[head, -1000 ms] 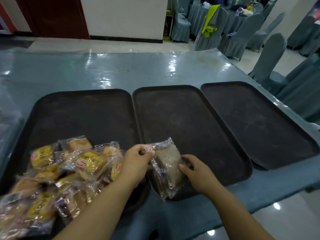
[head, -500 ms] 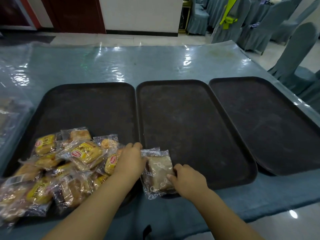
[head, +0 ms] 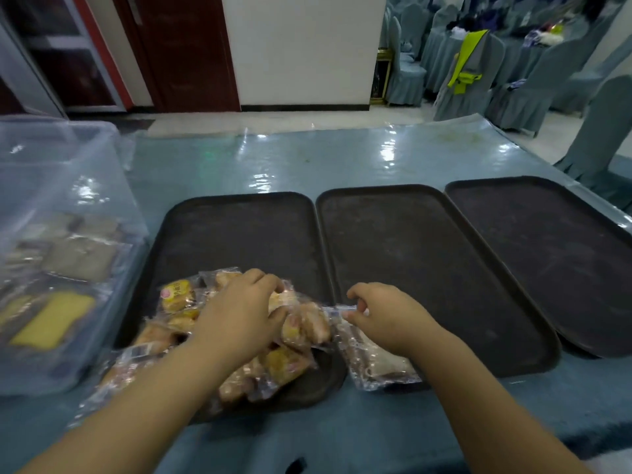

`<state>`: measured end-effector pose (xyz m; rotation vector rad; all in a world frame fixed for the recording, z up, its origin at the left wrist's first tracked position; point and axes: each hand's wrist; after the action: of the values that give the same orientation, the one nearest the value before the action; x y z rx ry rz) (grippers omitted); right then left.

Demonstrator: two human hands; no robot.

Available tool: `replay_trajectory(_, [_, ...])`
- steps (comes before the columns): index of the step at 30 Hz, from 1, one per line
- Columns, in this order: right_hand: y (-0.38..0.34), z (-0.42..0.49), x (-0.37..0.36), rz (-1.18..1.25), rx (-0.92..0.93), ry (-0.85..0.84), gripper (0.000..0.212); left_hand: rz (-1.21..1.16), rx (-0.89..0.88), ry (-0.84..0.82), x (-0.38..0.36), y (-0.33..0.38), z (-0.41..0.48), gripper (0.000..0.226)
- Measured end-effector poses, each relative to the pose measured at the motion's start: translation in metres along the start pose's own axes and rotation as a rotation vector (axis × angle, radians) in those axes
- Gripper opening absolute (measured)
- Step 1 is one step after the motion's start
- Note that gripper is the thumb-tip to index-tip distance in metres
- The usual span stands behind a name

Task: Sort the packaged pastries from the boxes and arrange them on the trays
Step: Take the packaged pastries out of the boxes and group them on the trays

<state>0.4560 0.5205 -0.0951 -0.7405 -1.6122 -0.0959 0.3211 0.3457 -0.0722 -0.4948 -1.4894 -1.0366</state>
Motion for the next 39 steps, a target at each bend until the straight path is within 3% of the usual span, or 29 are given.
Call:
replay_trajectory(11, [-0.208,-0.021,0.014,-0.140,0.269,0.109,0.045,0.328,-0.206,0.216,0.152,-0.118,-0.106,0.031])
replay_trajectory(19, [-0.326,-0.017,0.029,-0.201,0.493,0.228,0.040,0.454,-0.084,0.287,0.229,-0.208,-0.157,0.030])
replay_trajectory(26, [-0.398,0.033,0.024,-0.244,0.624,0.219,0.037,0.524,0.122,0.234,0.252,-0.298,-0.163,0.030])
replay_trajectory(31, [-0.438,0.091,0.010,-0.290,0.668,0.188,0.038,0.561,0.189,0.082,0.264,-0.354,-0.140,0.029])
replay_trajectory(39, [-0.485,0.192,-0.014,-0.490,0.624,-0.031,0.039,0.638,0.239,-0.154,0.253,-0.442,-0.060,0.036])
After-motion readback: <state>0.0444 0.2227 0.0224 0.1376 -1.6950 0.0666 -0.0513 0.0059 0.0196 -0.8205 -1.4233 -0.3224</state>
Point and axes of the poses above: each hand's wrist, its own z-axis towards the middle knuckle, its own x-axis out of the back of the hand, y = z × x, and after that the axes turned 1 degree about -z, right-handed
